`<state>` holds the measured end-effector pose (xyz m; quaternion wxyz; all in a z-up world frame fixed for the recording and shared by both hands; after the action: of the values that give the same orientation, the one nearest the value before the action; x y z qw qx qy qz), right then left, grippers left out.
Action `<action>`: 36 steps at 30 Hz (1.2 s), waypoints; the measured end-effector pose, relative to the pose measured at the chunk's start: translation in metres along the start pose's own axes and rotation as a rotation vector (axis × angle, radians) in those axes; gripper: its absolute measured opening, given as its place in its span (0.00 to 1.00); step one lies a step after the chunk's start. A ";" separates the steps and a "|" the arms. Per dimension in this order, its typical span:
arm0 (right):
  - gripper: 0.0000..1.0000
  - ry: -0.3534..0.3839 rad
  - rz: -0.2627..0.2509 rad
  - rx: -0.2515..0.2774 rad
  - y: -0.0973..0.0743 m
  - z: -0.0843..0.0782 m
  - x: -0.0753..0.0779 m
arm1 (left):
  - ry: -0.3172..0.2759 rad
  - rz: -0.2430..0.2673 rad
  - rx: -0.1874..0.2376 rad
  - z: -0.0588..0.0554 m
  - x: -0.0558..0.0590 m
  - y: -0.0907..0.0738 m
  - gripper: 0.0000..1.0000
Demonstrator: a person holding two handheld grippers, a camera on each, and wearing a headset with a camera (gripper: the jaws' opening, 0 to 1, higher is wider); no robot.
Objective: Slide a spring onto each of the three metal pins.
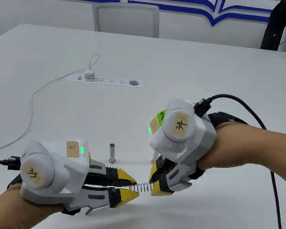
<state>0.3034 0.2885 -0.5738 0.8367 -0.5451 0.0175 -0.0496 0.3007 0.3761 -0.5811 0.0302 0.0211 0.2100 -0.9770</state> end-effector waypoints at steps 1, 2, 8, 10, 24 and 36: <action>0.15 0.001 0.001 -0.001 0.000 0.000 0.000 | 0.001 0.000 0.001 0.001 0.000 0.000 0.10; 0.15 0.000 0.001 -0.001 0.001 -0.001 0.000 | 0.001 0.000 0.006 0.002 0.001 -0.001 0.10; 0.14 -0.007 0.003 -0.011 0.001 -0.004 -0.001 | -0.002 0.009 0.022 0.007 -0.001 -0.002 0.10; 0.13 -0.013 -0.002 -0.005 0.001 -0.004 -0.001 | -0.005 0.008 0.020 0.006 -0.001 -0.002 0.10; 0.12 0.011 -0.015 0.070 -0.020 0.015 0.001 | -0.008 0.018 0.002 0.003 -0.002 -0.001 0.10; 0.12 -0.002 -0.010 0.102 -0.021 0.031 -0.003 | -0.011 0.019 -0.006 0.001 -0.001 0.000 0.10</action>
<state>0.3012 0.3089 -0.5419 0.8633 -0.5017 0.0116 -0.0539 0.3017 0.3759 -0.5801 0.0409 0.0178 0.2125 -0.9761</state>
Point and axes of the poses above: the centre of the closed fingertips' face, and the gripper's own axes: y roughly forward along the fingers, x roughly to its right, z roughly out of its top, the point moved 6 cm from there along -y, roughly backward along the fingers
